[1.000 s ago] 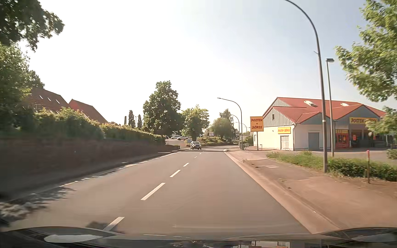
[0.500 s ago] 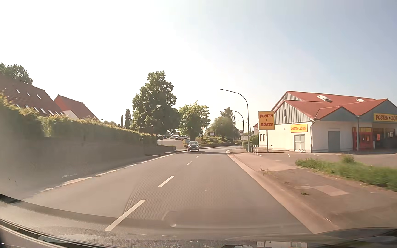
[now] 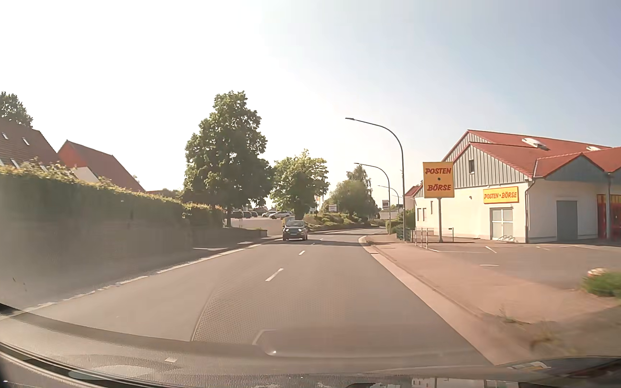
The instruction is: Follow the waypoints while adhering to traffic rules and regulations
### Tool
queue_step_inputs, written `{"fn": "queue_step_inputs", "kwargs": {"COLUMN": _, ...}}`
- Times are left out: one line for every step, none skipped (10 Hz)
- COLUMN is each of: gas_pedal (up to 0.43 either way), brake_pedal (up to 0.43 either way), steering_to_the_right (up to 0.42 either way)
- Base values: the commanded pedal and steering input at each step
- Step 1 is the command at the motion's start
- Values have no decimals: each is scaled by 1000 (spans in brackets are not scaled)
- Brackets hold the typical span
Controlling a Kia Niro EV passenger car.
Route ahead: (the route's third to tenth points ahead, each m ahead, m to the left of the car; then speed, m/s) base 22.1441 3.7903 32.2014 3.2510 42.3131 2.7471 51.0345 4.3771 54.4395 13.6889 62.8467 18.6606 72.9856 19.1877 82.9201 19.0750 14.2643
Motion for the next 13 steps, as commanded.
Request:
{"fn": "queue_step_inputs", "kwargs": {"gas_pedal": 0, "brake_pedal": 104, "steering_to_the_right": -2}}
{"fn": "queue_step_inputs", "kwargs": {"gas_pedal": 0, "brake_pedal": 134, "steering_to_the_right": -2}}
{"fn": "queue_step_inputs", "kwargs": {"gas_pedal": 0, "brake_pedal": 159, "steering_to_the_right": -2}}
{"fn": "queue_step_inputs", "kwargs": {"gas_pedal": 0, "brake_pedal": 189, "steering_to_the_right": -2}}
{"fn": "queue_step_inputs", "kwargs": {"gas_pedal": 0, "brake_pedal": 207, "steering_to_the_right": -2}}
{"fn": "queue_step_inputs", "kwargs": {"gas_pedal": 0, "brake_pedal": 220, "steering_to_the_right": -1}}
{"fn": "queue_step_inputs", "kwargs": {"gas_pedal": 0, "brake_pedal": 232, "steering_to_the_right": 0}}
{"fn": "queue_step_inputs", "kwargs": {"gas_pedal": 0, "brake_pedal": 238, "steering_to_the_right": 0}}
{"fn": "queue_step_inputs", "kwargs": {"gas_pedal": 0, "brake_pedal": 244, "steering_to_the_right": 1}}
{"fn": "queue_step_inputs", "kwargs": {"gas_pedal": 0, "brake_pedal": 250, "steering_to_the_right": 2}}
{"fn": "queue_step_inputs", "kwargs": {"gas_pedal": 0, "brake_pedal": 256, "steering_to_the_right": 2}}
{"fn": "queue_step_inputs", "kwargs": {"gas_pedal": 0, "brake_pedal": 256, "steering_to_the_right": 2}}
{"fn": "queue_step_inputs", "kwargs": {"gas_pedal": 0, "brake_pedal": 262, "steering_to_the_right": 3}}
